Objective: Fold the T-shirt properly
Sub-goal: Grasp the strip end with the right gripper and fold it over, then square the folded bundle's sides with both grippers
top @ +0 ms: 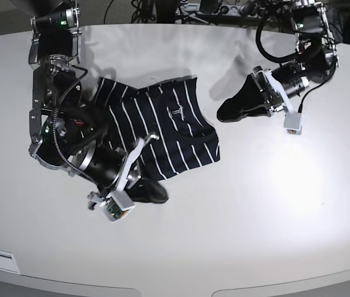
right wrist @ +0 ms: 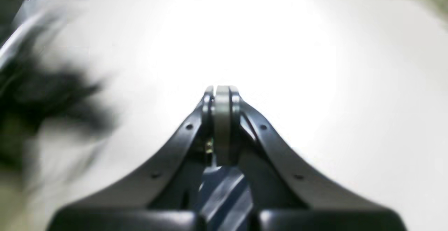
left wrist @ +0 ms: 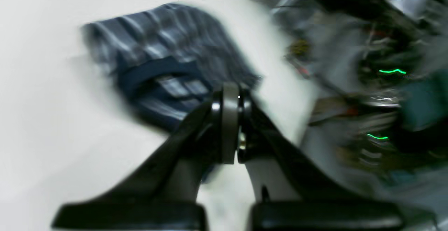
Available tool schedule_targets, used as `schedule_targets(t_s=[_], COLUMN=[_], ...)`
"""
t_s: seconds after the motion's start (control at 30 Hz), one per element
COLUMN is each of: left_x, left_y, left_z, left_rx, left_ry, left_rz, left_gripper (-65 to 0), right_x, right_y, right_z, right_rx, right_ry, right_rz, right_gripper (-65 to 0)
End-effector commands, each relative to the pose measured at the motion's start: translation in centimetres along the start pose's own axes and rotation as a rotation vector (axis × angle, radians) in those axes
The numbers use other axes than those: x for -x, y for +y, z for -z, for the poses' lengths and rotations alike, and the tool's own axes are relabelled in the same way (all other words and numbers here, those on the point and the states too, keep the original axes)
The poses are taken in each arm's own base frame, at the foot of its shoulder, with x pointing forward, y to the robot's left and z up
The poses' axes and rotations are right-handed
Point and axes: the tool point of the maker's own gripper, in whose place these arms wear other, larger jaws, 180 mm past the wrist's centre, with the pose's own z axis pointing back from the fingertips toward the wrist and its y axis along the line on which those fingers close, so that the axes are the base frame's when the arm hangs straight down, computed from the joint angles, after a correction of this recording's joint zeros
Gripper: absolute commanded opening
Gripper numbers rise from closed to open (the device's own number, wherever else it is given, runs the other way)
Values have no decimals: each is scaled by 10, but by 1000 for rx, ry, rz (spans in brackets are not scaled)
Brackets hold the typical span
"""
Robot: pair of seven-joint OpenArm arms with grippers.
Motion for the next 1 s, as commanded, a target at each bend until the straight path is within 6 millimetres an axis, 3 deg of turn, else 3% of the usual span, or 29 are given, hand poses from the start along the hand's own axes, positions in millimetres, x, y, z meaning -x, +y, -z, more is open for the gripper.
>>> schedule_targets(t_s=[0.0,0.1,0.23,0.43,0.6,0.73,0.97], left_x=[-8,-5,6,41,77,93,78], left_y=[-6,-14,-29,-17,-3,17,65], left_z=[2,11,35,72,87,88,55], left_rx=[21,59,132,34,-66,-174,-339], left_ry=[3,32,98,263,417,500,562], left_rz=[45,59,81,236,377,465,597], left_gripper=[-650,-650,-650,-650,-650,-650,-650], right_x=[-17,-3,30,60,82,115,149], right_y=[-9,-29,-43,-76,-87,-89,-112], right_z=[-2,7,34,61,70,59,10], right_rx=[30,84,42,63,37,34,130], right_ry=[-57,-14,94,233,327,417,533], right_rz=[-28,-16,36,52,77,89,119], right_gripper=[-650,-650,-650,-650,-650,-650,-650])
